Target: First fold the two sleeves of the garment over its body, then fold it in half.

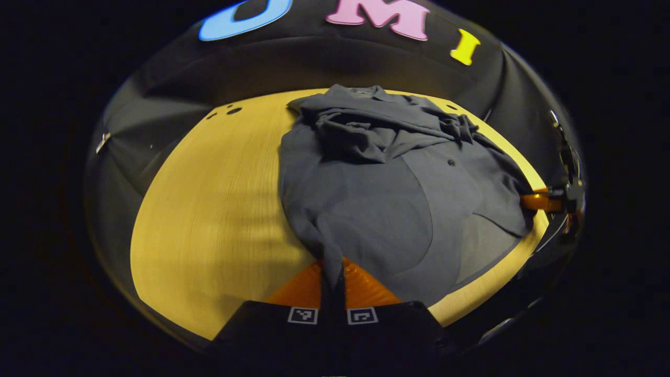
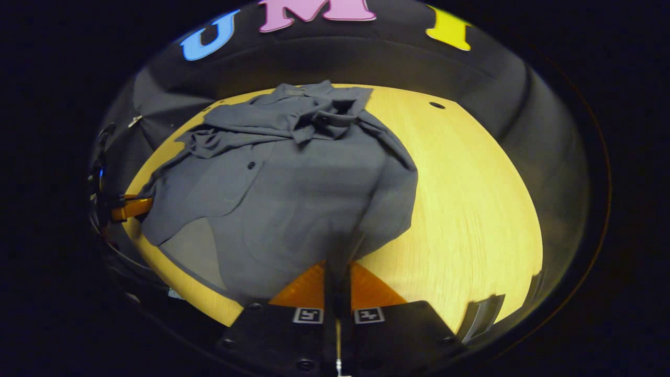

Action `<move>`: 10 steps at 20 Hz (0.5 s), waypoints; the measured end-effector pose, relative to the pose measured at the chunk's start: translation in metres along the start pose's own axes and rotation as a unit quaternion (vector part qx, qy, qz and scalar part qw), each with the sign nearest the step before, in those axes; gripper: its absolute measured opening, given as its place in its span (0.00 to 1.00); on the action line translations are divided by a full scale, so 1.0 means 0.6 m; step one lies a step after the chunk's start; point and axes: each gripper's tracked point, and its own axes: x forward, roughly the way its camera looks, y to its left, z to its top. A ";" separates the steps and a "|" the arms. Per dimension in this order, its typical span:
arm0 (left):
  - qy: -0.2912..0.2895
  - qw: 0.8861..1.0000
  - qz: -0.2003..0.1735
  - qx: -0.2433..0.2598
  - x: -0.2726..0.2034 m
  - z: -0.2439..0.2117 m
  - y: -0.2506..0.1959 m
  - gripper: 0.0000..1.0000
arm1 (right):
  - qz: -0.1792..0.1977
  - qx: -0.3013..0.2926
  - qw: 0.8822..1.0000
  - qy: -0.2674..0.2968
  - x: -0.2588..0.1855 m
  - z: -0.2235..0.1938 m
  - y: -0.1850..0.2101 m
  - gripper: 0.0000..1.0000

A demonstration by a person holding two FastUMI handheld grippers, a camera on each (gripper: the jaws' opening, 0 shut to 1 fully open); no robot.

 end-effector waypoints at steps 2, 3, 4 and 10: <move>0.022 1.000 -0.011 -0.002 -0.009 -0.012 -0.002 0.06 | 0.004 0.002 1.000 0.006 -0.012 -0.012 0.000 0.07; 0.032 0.999 -0.014 0.002 -0.018 -0.023 -0.001 0.06 | 0.010 0.006 1.000 0.010 -0.019 -0.023 0.003 0.06; 0.040 0.999 -0.020 0.003 -0.029 -0.037 0.002 0.06 | 0.017 0.009 1.000 0.012 -0.034 -0.032 0.009 0.06; 0.079 0.994 -0.053 -0.049 -0.102 -0.117 -0.012 0.06 | 0.042 0.032 0.998 0.039 -0.112 -0.104 0.024 0.06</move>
